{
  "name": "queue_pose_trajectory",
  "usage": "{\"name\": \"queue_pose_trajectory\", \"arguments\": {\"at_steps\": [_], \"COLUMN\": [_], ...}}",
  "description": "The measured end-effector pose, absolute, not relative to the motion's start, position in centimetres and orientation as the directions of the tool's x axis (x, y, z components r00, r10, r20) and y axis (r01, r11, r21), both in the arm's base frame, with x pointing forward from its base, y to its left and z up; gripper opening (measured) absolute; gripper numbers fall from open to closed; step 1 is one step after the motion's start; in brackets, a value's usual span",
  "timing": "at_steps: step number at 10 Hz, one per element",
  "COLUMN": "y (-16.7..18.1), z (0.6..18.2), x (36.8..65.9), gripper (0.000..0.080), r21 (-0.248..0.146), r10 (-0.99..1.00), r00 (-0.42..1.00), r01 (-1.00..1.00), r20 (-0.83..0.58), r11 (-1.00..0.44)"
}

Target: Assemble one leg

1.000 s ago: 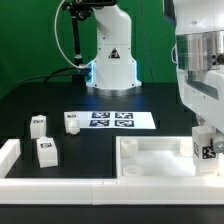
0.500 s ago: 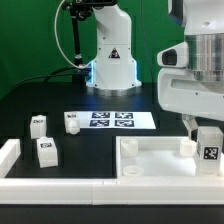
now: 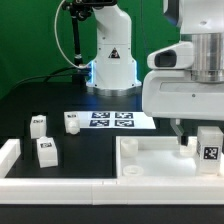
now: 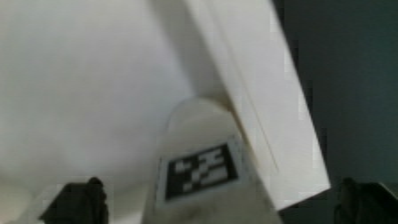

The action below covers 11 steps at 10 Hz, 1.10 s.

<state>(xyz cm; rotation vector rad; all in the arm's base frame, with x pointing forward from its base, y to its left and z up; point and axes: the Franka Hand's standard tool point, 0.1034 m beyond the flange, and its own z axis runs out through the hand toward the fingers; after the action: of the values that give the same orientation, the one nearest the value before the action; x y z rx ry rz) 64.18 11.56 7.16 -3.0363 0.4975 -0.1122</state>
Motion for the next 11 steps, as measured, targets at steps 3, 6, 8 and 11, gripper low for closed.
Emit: {"name": "queue_pose_trajectory", "arguments": {"at_steps": [3, 6, 8, 11], "y": [11.57, 11.47, 11.72, 11.63], "z": [7.11, 7.06, 6.96, 6.85], "x": [64.29, 64.24, 63.94, 63.82], "gripper": [0.0525, 0.029, 0.029, 0.029], "r21": [-0.081, -0.095, -0.093, -0.105], "r10": [-0.36, -0.539, -0.759, -0.973], "r00": [0.93, 0.84, 0.651, 0.218], "r01": [-0.354, -0.533, -0.754, -0.972], "r20": [0.074, 0.054, 0.033, -0.079], "r11": [-0.932, -0.841, -0.651, -0.209]}}
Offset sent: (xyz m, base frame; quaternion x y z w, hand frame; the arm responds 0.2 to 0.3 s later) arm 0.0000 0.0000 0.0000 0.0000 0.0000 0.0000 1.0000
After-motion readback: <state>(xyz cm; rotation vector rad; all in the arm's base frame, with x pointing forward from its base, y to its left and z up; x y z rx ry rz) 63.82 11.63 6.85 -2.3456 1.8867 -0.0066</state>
